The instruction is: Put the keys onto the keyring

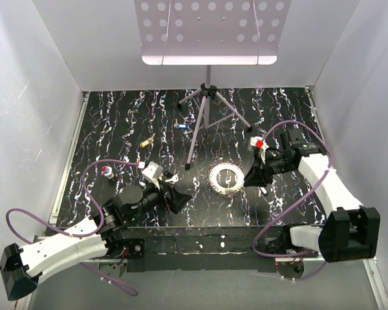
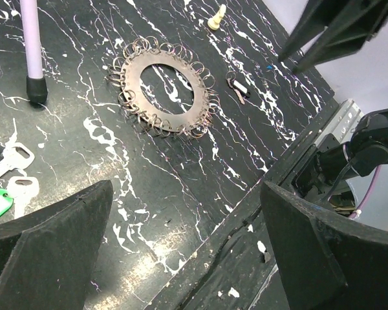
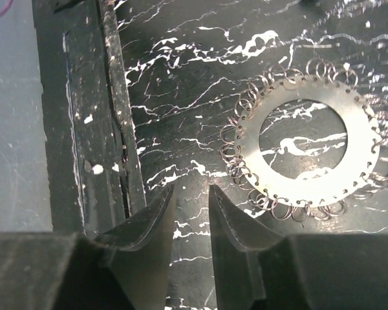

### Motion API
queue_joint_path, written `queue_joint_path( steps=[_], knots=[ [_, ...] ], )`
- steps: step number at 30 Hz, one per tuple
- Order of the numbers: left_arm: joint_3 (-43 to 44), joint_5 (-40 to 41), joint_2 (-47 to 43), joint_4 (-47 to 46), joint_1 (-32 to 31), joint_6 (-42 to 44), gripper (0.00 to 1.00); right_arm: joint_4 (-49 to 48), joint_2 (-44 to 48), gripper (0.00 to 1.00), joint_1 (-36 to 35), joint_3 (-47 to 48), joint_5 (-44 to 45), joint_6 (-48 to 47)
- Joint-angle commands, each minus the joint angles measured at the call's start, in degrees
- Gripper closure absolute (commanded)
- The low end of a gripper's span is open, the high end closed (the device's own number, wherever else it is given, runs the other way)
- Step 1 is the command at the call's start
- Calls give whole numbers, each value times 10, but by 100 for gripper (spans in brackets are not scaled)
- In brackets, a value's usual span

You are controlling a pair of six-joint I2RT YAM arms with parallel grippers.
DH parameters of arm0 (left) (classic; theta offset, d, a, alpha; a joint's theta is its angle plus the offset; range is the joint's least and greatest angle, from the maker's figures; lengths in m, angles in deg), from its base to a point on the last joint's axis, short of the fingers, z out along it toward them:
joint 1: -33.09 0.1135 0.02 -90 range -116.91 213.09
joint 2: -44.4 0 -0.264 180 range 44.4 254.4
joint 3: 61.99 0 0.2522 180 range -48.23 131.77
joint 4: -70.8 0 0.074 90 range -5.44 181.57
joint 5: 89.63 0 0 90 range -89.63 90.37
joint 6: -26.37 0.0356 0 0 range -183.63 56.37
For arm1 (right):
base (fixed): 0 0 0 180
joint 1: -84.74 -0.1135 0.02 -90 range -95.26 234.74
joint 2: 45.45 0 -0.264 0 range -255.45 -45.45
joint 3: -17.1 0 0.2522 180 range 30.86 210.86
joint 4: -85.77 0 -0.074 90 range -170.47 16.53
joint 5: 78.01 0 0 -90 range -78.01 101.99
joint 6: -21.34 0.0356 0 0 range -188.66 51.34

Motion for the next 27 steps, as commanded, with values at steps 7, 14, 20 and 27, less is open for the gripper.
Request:
queue_joint_path(
  steps=[7,14,20,27],
  knots=[
    [1,4,-3,-3,2,-6,2,-228,-132,72,-11,6,193,447],
    [-8,11,-10,-5,2,-7,2,-239,-167,71,-11,-6,247,444],
    [-8,8,4,-14,2,-6,2,-239,-197,71,-10,5,269,457],
    [-12,5,9,-20,2,-8,2,-214,-234,68,-9,27,276,455]
  ],
)
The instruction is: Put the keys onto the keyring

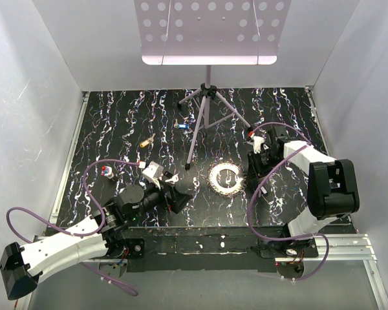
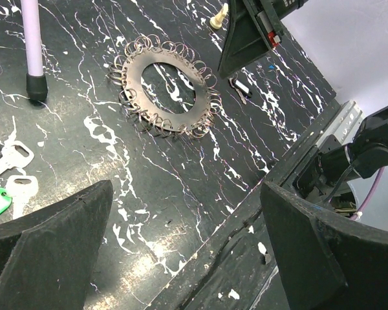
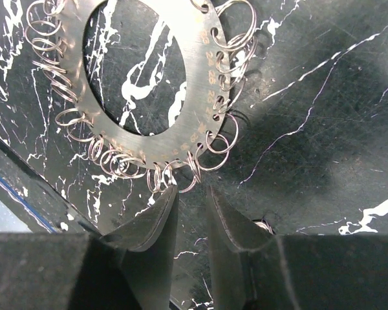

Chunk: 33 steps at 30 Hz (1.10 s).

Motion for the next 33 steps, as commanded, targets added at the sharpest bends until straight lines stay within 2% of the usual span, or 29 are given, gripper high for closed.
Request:
queue_joint_path(
  steps=[1,8,33],
  knots=[
    [-10,3,-2,-12,2,-2,2,20,-19,68,1,34,3,2],
    [-13,3,-4,-14,2,-4,2,35,-39,66,1,46,-14,-1],
    [-14,2,-8,-13,2,-7,2,68,-91,73,-5,82,-43,0]
  ],
)
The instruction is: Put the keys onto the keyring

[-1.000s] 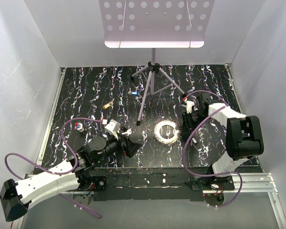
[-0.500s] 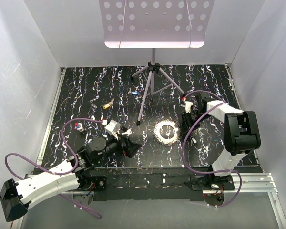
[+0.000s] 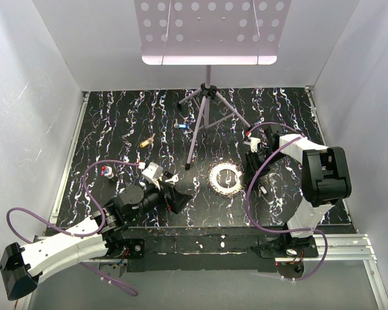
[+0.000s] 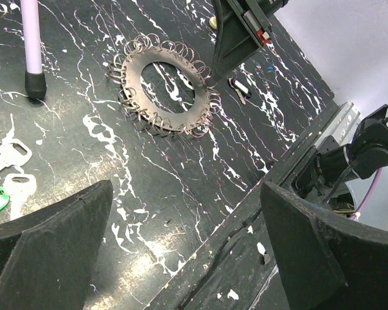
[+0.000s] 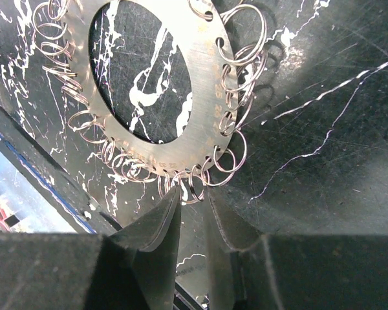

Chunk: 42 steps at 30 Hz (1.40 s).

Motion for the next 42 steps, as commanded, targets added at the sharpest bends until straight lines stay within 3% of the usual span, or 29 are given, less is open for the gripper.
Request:
queue_joint_path(
  steps=[1,10,20,24,27,32,35,42],
  knots=[
    [-5,2,-5,-6,2,-1,2,12,-4,73,-5,24,-9,1],
    [-1,2,-3,-3,2,-1,2,21,-15,76,-10,38,1,7],
    [1,1,-4,1,2,-1,2,23,-16,95,-11,39,1,6],
    [1,2,-6,1,2,-1,2,24,-16,99,-11,39,1,4],
    [2,2,-6,3,2,0,2,25,-17,98,-11,39,1,5],
    [5,3,-8,8,2,1,2,26,-16,79,-11,40,24,3],
    [5,3,-8,8,2,2,2,30,-19,73,-11,45,37,0],
    [7,4,-4,8,3,5,1,32,-22,73,-23,52,57,-7]
  ],
)
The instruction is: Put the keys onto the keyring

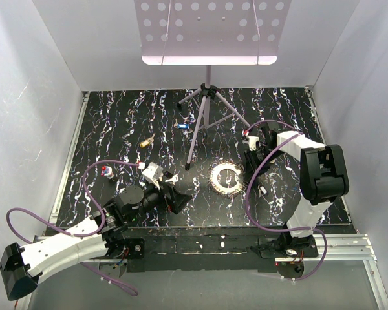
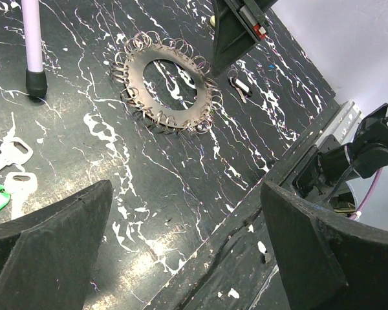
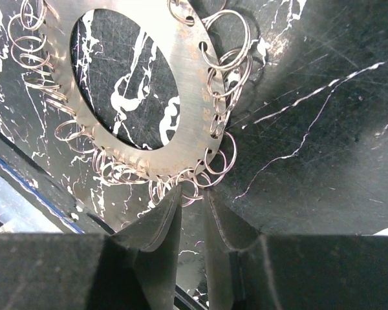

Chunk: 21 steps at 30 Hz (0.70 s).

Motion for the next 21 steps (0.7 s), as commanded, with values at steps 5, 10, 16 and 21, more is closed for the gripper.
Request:
queue_joint_path(
  steps=[5,10,16,21],
  knots=[
    [7,5,-7,9,2,4,0,15,0,72,-13,29,22,-19],
    [4,7,-16,9,2,4,0,9,34,72,-5,37,1,-14],
    [2,9,-24,24,2,1,0,-4,42,72,30,36,-47,15],
    [0,7,-20,17,2,-2,0,-13,28,71,38,34,-50,56]
  ],
)
